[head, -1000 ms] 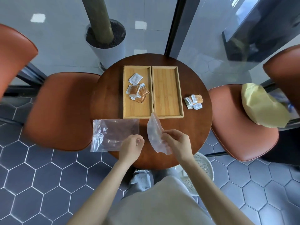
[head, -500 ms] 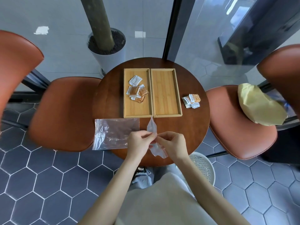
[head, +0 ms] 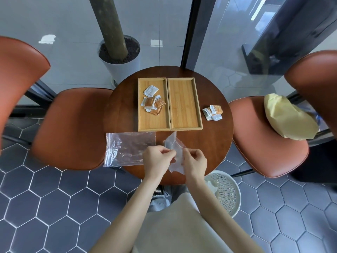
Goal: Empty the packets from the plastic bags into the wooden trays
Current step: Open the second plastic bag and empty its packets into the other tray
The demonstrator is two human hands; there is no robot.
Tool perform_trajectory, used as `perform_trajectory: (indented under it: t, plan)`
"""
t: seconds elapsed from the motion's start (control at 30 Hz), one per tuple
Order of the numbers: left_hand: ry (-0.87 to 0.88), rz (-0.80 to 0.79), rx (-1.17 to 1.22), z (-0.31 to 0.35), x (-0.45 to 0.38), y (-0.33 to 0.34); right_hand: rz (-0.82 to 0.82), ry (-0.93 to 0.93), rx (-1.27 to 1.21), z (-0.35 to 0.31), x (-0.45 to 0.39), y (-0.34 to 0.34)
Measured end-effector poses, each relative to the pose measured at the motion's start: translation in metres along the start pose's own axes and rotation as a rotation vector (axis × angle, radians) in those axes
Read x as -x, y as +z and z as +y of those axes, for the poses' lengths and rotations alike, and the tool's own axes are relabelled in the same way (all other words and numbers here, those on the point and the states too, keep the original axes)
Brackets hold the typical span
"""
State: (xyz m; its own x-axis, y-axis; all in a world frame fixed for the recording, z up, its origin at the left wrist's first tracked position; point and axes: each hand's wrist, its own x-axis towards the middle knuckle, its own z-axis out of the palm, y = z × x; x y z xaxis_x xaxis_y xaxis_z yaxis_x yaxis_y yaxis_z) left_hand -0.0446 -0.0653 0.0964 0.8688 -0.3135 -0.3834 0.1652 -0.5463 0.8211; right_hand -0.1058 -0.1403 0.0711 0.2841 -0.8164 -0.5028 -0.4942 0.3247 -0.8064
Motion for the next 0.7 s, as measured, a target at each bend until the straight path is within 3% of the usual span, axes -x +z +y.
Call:
perform_trajectory:
  t: [0.2, 0.37, 0.7]
  plan:
    - [0.046, 0.056, -0.198, -0.001, -0.002, -0.022, 0.051, -0.238, 0.168, -0.012, -0.03, -0.025]
    - [0.133, 0.108, -0.413, 0.002, -0.006, -0.027, -0.131, -0.456, 0.362, -0.015, -0.035, -0.034]
    - [0.101, -0.155, -0.499, 0.008, -0.008, -0.017, -0.314, -0.594, 0.546, -0.02, -0.027, -0.029]
